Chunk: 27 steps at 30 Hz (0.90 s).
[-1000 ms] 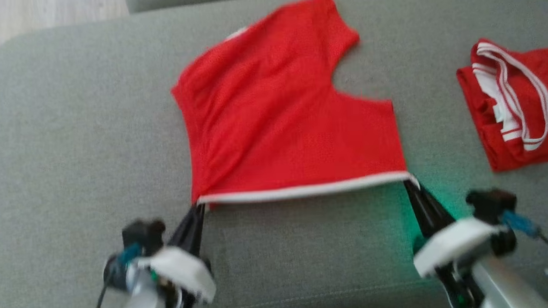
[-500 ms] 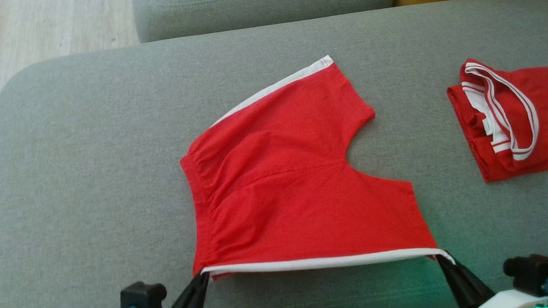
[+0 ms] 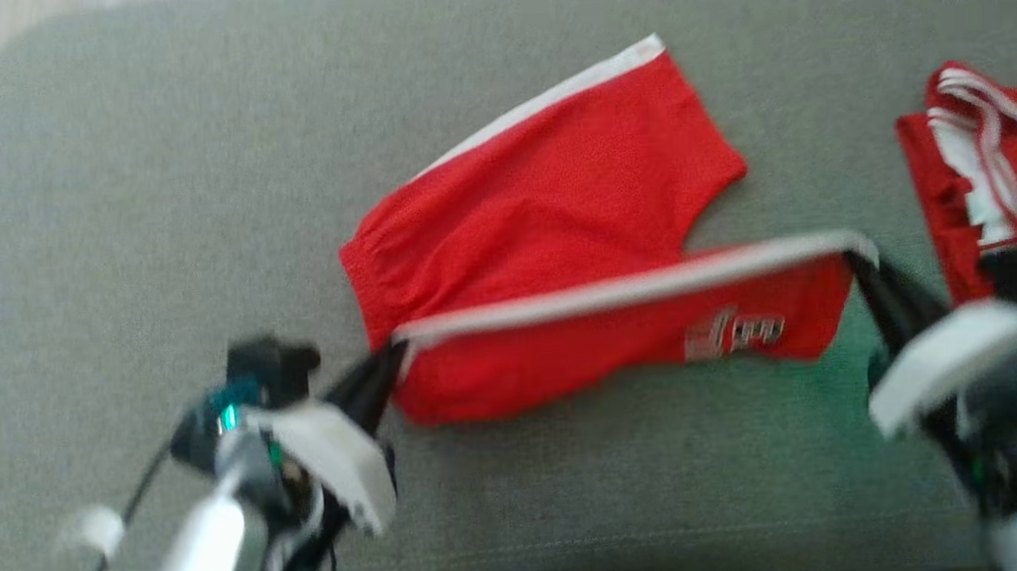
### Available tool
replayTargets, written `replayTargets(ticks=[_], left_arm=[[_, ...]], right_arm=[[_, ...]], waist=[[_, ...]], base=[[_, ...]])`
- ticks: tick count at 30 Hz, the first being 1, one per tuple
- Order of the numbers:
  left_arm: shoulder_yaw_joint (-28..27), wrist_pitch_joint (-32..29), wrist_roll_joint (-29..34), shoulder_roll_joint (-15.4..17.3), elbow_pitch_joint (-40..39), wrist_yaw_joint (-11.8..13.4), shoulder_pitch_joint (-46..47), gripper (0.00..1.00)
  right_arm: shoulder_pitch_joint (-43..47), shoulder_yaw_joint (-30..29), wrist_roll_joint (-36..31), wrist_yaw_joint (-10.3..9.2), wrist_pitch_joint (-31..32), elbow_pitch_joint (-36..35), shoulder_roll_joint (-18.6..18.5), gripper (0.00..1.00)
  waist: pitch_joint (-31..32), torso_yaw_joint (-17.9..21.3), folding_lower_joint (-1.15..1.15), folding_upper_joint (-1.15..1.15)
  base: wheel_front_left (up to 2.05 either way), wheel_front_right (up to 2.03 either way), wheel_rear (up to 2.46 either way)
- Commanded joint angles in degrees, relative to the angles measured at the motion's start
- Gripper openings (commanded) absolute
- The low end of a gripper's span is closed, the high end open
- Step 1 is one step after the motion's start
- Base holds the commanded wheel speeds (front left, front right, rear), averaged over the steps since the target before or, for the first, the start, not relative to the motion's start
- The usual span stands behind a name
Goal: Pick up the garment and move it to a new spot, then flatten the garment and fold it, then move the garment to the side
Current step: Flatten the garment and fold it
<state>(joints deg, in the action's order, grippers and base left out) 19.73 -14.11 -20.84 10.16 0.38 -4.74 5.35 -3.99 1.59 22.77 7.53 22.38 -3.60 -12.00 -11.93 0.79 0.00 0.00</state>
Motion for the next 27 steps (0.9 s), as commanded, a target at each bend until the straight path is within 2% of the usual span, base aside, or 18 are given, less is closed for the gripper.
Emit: replayTargets(ticks=[1, 6, 14, 20, 25, 26, 27], left_arm=[[-2.4, -0.1, -0.2, 0.7, -1.0, -0.2, 3.5, 0.0], [-2.5, 2.2, -0.6, 0.1, 4.4, -1.3, 14.3, 0.0], [-1.3, 7.6, -1.4, -2.0, 16.2, -2.2, 29.1, 0.0], [1.4, 10.1, -2.9, -3.1, 25.6, -2.6, 35.5, 0.0], [4.6, 11.2, -4.5, -3.5, 30.8, -2.7, 38.2, 0.0], [5.4, 11.4, -5.0, -3.5, 31.4, -2.7, 38.4, 0.0], [6.1, 11.8, -5.3, -3.5, 31.9, -2.7, 38.7, 0.39]], right_arm=[[-4.1, 1.2, 0.5, -0.04, -0.4, -1.0, -1.8, 0.0], [-18.9, 5.0, 2.4, -0.04, -2.2, 8.6, -4.6, 0.0], [-38.6, 13.0, 5.1, -0.04, -7.9, 25.9, -6.6, 0.0], [-47.7, 18.9, 6.8, -0.04, -12.8, 37.5, -6.6, 0.0], [-52.0, 23.8, 7.9, -0.04, -17.3, 43.9, -6.5, 0.0], [-52.6, 24.5, 8.3, -0.04, -18.2, 45.0, -6.5, 0.19], [-53.1, 25.0, 8.7, -0.04, -19.3, 46.0, -6.4, 0.57]], waist=[[-3.4, -1.8, 0.0, 0.0], [-8.3, -3.8, 0.0, 0.0], [-14.0, -6.6, 0.0, 0.0], [-16.2, -7.6, 0.0, 0.0], [-17.1, -7.9, 0.0, 0.0], [-17.1, -7.9, 0.0, 0.0], [-17.2, -8.0, 0.0, 0.0]], base=[[0.0, 0.0, 0.0], [0.0, 0.0, 0.0], [0.0, 0.0, 0.0], [0.0, 0.0, 0.0], [0.0, 0.0, 0.0], [0.0, 0.0, 0.0], [0.0, 0.0, 0.0]])
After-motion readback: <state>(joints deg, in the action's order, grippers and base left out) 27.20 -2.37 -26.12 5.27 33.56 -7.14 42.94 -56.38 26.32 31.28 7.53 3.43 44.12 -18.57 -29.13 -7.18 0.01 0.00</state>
